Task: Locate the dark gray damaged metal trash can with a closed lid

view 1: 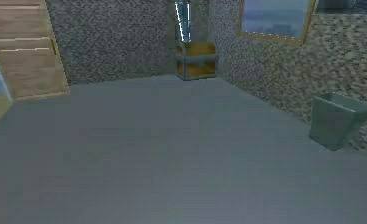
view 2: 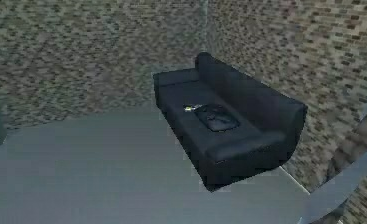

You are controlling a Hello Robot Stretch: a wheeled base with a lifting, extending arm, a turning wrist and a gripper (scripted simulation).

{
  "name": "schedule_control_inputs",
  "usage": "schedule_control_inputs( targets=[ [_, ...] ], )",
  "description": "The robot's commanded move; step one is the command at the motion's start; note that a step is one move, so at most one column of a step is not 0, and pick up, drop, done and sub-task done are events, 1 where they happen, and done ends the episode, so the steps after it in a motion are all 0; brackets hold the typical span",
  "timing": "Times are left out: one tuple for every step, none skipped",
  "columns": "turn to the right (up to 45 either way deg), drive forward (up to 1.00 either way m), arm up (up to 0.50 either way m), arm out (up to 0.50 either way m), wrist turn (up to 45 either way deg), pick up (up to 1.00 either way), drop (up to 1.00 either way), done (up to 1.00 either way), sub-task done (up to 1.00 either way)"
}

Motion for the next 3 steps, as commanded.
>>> schedule_control_inputs(
  targets=[
    [-36.0,0.0,0.0,0.0,0.0,0.0,0.0,0.0,0.0],
    [0.0,1.0,0.0,0.0,0.0,0.0,0.0,0.0,0.0],
    [0.0,1.0,0.0,0.0,0.0,0.0,0.0,0.0,0.0]
  ],
)
